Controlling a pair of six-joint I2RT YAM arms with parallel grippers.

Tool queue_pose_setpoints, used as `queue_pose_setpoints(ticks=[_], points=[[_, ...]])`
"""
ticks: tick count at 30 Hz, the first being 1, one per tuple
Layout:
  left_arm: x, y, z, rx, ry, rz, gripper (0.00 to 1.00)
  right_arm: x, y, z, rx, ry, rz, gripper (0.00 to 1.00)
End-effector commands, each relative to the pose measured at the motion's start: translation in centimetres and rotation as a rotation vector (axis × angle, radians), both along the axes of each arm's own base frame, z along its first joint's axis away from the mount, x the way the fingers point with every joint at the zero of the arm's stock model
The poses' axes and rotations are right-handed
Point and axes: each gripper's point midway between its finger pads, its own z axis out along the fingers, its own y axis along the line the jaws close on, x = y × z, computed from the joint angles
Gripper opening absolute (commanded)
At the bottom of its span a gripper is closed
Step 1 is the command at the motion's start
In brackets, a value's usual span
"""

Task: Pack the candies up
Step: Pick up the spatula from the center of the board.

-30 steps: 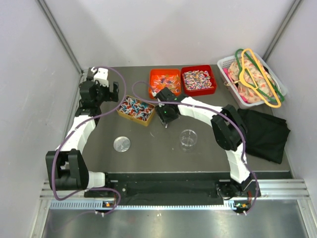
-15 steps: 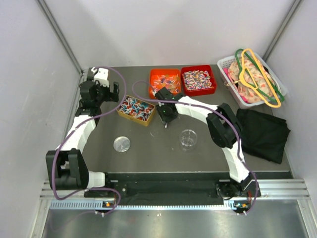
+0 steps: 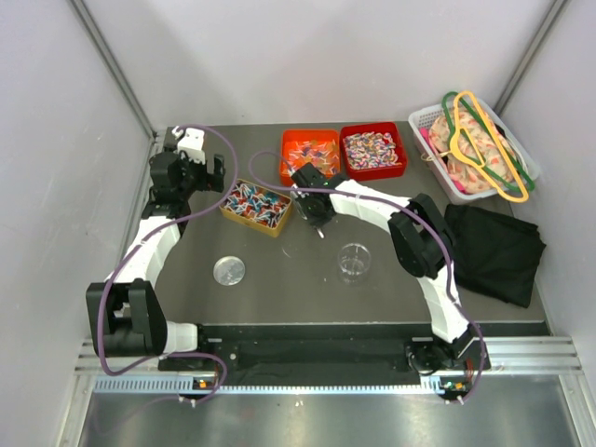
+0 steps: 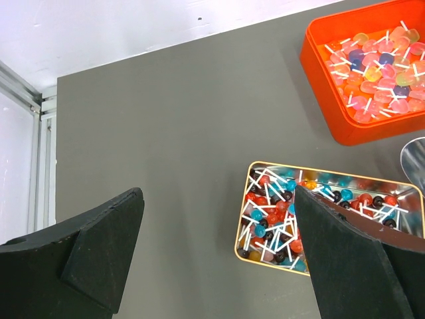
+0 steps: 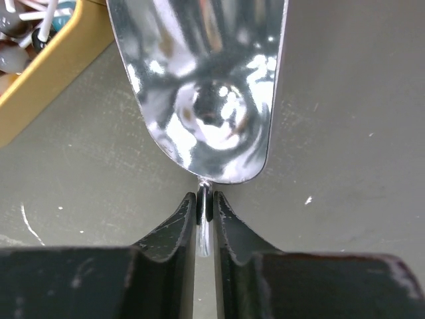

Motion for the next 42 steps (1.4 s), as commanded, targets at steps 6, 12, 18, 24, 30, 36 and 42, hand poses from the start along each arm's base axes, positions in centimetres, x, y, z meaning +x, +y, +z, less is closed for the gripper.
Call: queue_pose_setpoints(ticks=[6, 12, 18, 24, 30, 36, 42], points=[[0.1, -1.1, 1.8, -0.017, -0.06, -0.064, 0.99, 2.2, -1.6, 6.2, -0.017, -0.175, 0.04, 0.0], [-0.4, -3.1, 2.2, -0.059, -0.066, -0.172, 0.99, 3.1, -3.1, 9.4, 0.014, -0.24, 0.039, 0.0], [-0.6, -6.4, 3.1, -0.171, -0.046, -0.351, 0.99, 3.0, -3.5, 12.4, 0.112, -0.252, 0.09, 0.0], [0.3, -9.9, 2.7, -0.367, 0.064, -0.529, 0.99, 1.1, -1.7, 15.7, 0.276, -0.233, 0.211, 0.0], [0.2, -12.7, 2.9, -0.518, 0.152, -0.759, 0.99, -1.0, -0.9, 17.6, 0.285, -0.273, 0.326, 0.0], [-1.0, -14.1, 3.4, -0.582, 0.242, -0.965, 0.99, -2.2, -1.1, 17.5, 0.198, -0.325, 0.399, 0.0], [-2.9, -15.0, 4.2, -0.618, 0.305, -1.126, 0.99, -2.0, -2.1, 17.0, 0.122, -0.355, 0.437, 0.0]])
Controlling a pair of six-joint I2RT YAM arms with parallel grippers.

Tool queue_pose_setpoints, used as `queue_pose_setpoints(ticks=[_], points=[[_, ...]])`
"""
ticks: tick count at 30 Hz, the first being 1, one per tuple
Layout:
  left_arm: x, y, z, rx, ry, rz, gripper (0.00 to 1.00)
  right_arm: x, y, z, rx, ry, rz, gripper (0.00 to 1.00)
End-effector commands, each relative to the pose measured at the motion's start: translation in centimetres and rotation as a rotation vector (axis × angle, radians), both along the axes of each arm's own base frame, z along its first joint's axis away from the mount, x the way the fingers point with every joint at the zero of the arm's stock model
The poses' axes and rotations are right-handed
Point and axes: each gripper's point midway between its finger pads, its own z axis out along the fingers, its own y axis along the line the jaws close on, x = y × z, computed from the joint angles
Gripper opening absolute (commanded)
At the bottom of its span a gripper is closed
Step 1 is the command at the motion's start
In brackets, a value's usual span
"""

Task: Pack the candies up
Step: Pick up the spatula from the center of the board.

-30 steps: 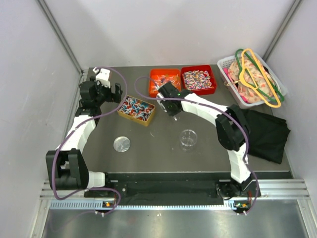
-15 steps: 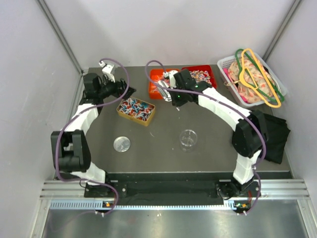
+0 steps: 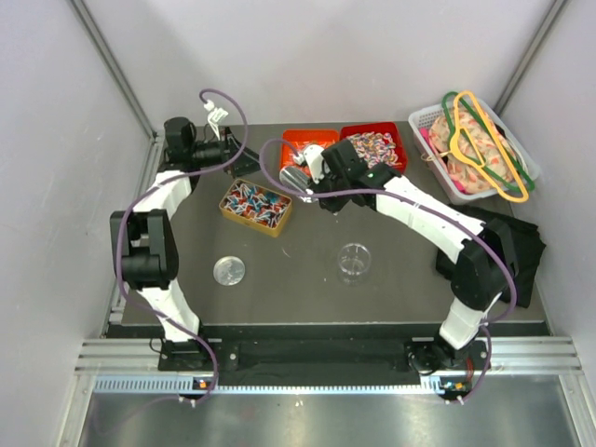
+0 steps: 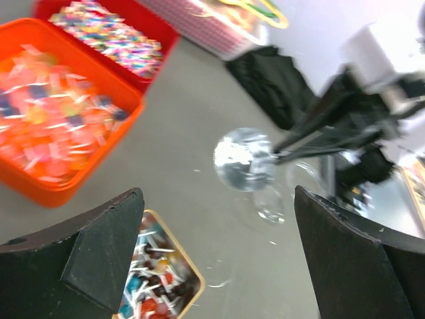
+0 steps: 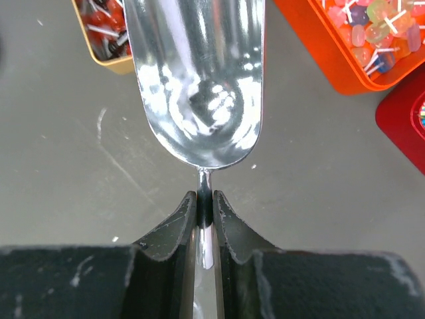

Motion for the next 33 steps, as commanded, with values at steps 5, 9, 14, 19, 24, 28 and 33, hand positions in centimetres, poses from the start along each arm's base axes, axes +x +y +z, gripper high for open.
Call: queue_pose_setpoints(ticks=[5, 9, 14, 19, 24, 28, 33], points=[[-3.4, -1.4, 2.8, -0.07, 0.003, -0.259, 0.99, 0.9, -1.2, 3.8, -0.057, -0.183, 0.042, 0.0], [-5.2, -3.0, 2.6, -0.061, 0.043, -0.357, 0.99, 1.0, -1.2, 6.4, -0.084, -0.281, 0.065, 0.0], [-6.0, -4.7, 0.6, 0.002, 0.14, -0.431, 0.99, 0.8, -1.4, 8.7, -0.089, -0.348, 0.071, 0.0], [-6.0, -4.8, 1.2, 0.005, 0.106, -0.434, 0.99, 0.2, -2.0, 10.0, -0.081, -0.375, 0.071, 0.0], [-6.5, -5.3, 2.4, 0.011, 0.084, -0.45, 0.99, 0.0, -2.5, 9.7, -0.111, -0.391, 0.081, 0.0], [-6.9, -6.0, 2.9, 0.013, 0.081, -0.467, 0.99, 0.0, -2.3, 9.3, -0.11, -0.384, 0.089, 0.0], [-7.7, -7.4, 2.8, 0.016, 0.087, -0.505, 0.99, 0.1, -1.6, 9.1, -0.106, -0.357, 0.109, 0.0]])
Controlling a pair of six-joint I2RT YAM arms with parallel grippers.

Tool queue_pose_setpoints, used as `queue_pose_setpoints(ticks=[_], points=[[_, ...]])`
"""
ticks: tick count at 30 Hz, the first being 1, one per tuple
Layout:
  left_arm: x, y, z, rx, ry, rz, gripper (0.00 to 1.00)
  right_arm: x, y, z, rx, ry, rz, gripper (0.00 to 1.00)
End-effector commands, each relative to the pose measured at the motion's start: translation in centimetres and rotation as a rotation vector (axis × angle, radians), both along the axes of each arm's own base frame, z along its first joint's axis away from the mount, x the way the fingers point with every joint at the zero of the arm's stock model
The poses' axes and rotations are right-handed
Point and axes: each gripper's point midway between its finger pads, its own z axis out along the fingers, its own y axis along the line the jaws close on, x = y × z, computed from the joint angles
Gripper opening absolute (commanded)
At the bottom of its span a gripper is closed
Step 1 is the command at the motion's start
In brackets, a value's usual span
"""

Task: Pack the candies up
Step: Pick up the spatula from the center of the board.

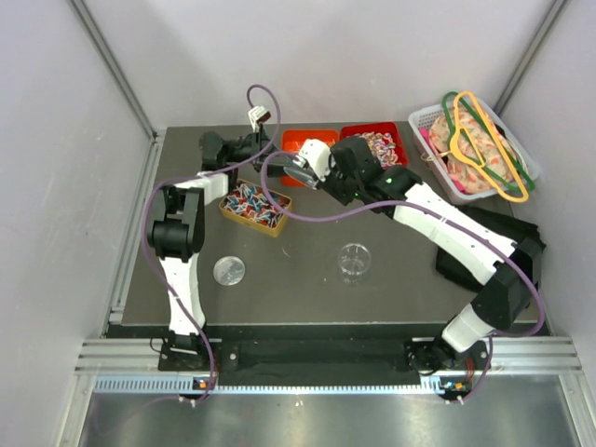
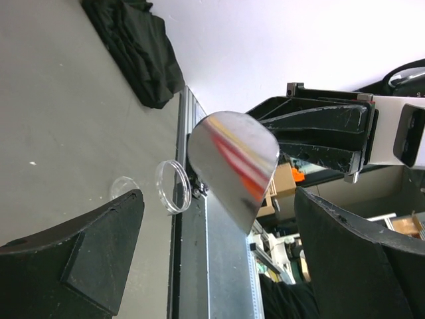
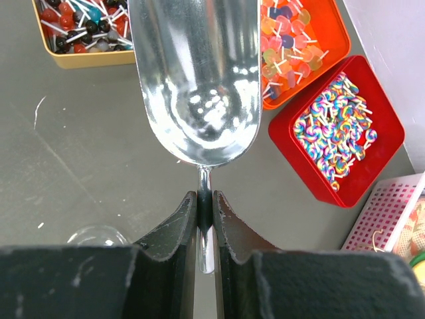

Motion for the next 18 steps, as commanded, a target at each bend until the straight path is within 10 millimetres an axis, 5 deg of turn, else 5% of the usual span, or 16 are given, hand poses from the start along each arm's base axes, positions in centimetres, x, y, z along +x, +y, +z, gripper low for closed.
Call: queue_pose_setpoints(ticks=[1, 7, 11, 18], points=[[-4.5, -0.1, 2.0, 0.057, -0.518, -0.158, 0.99, 0.0, 1.3, 2.6, 0.048, -0.039, 0.032, 0.0], [-4.2, -0.4, 2.0, 0.057, -0.517, -0.166, 0.87, 0.0, 1.5, 3.2, 0.04, -0.034, 0.041, 0.0], [-3.8, -0.5, 1.5, 0.059, -0.502, -0.166, 0.65, 0.1, 1.6, 3.6, 0.044, -0.038, 0.043, 0.0], [-3.7, -0.6, 1.7, 0.06, -0.511, -0.169, 0.58, 0.2, 2.0, 3.9, 0.047, -0.037, 0.048, 0.0]])
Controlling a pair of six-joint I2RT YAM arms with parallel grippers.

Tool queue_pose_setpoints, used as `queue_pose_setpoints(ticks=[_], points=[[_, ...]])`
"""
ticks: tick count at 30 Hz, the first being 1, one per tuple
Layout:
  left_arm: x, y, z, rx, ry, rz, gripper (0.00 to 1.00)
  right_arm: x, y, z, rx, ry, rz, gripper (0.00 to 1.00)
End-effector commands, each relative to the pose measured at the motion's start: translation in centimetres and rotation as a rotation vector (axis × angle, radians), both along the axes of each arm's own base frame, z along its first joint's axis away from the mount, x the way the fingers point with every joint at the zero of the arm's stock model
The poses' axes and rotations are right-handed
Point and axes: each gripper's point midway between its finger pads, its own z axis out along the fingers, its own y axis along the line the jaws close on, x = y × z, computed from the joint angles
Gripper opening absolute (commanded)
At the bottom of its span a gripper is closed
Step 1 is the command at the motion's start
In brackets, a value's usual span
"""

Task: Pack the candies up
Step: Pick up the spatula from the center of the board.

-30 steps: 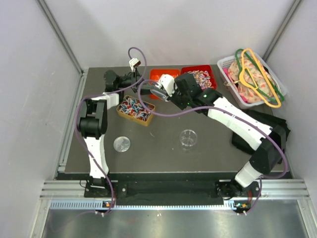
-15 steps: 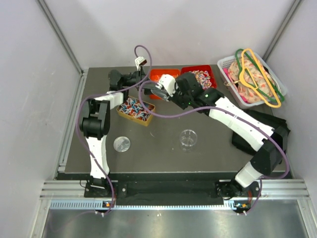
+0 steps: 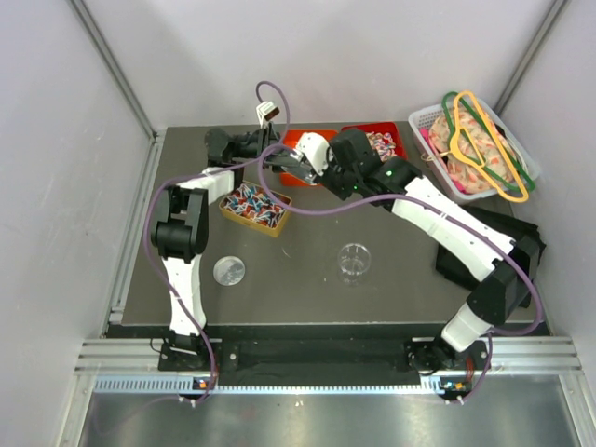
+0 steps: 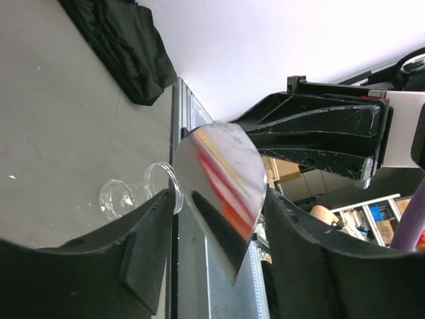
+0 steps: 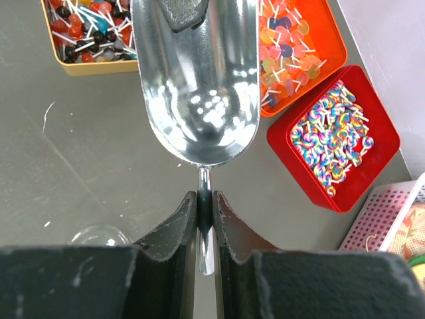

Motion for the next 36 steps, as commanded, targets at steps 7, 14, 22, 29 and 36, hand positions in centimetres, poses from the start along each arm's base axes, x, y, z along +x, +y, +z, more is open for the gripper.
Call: queue_pose_setpoints(ticks=[7, 14, 22, 29, 36], points=[[-2.4, 1.3, -0.2, 0.048, -0.469, -0.106, 0.23, 0.0, 2.1, 3.0, 0.038, -0.049, 0.044, 0.0], [-2.7, 1.3, -0.4, 0.047, -0.474, -0.11, 0.05, -0.1, 2.4, 3.9, 0.044, -0.063, 0.05, 0.0], [-2.9, 1.2, -1.0, 0.046, -0.463, -0.116, 0.0, -1.3, 2.7, 6.2, 0.065, -0.098, 0.084, 0.71], [-2.7, 1.2, -0.2, 0.044, -0.486, -0.114, 0.0, -2.9, 1.8, 8.4, 0.102, -0.119, 0.119, 0.87], [-2.0, 1.1, 1.5, 0.043, -0.518, -0.106, 0.0, -3.4, -0.1, 8.7, 0.067, -0.179, 0.119, 0.86]])
